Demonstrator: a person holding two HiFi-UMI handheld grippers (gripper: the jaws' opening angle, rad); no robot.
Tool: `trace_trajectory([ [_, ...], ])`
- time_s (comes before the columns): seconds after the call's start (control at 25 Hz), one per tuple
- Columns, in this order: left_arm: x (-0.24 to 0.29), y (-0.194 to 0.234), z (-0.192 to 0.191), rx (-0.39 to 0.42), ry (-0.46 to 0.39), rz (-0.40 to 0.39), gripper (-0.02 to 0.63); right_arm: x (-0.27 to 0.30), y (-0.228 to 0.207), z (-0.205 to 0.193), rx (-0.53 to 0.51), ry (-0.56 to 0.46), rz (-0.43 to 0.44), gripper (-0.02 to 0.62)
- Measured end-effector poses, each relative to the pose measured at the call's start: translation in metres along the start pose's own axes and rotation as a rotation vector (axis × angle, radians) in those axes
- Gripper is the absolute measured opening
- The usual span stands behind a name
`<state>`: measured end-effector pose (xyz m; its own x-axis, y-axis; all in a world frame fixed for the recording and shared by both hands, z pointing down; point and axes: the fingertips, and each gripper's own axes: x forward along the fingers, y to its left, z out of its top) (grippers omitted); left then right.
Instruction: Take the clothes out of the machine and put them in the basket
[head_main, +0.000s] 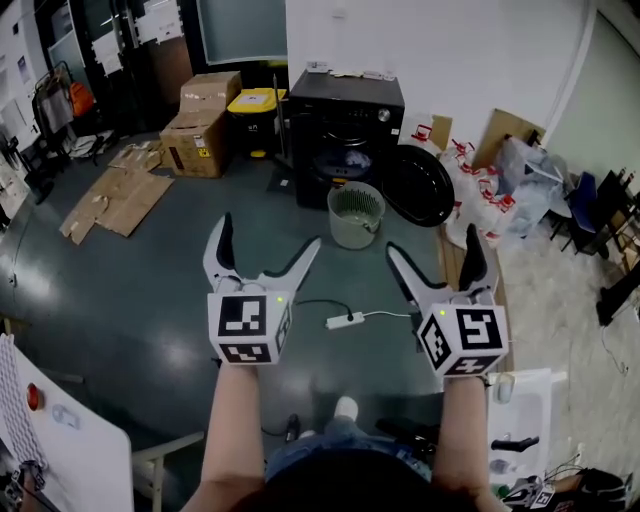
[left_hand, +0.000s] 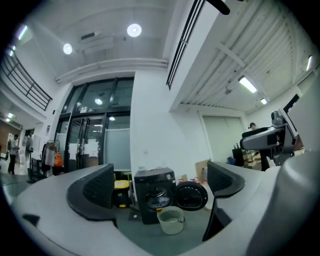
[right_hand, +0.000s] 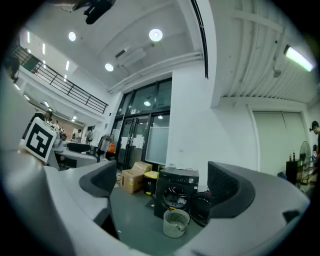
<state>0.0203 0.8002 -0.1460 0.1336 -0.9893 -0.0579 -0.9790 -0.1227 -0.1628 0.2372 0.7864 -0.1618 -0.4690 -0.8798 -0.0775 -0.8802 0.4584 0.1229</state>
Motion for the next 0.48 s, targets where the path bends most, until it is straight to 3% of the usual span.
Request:
trace_trajectory([
  [0.28, 0.042, -0.008, -0.01, 0.023, 0.018, 0.006, 0.545, 0.037, -0.038, -0.015, -0.037, 0.021, 0.052, 0.535],
  [0.48, 0.063, -0.013, -0.022, 0.026, 0.049, 0.056, 0.545, 0.059, -0.05, -0.033, -0.109, 0.058, 0.102, 0.535],
])
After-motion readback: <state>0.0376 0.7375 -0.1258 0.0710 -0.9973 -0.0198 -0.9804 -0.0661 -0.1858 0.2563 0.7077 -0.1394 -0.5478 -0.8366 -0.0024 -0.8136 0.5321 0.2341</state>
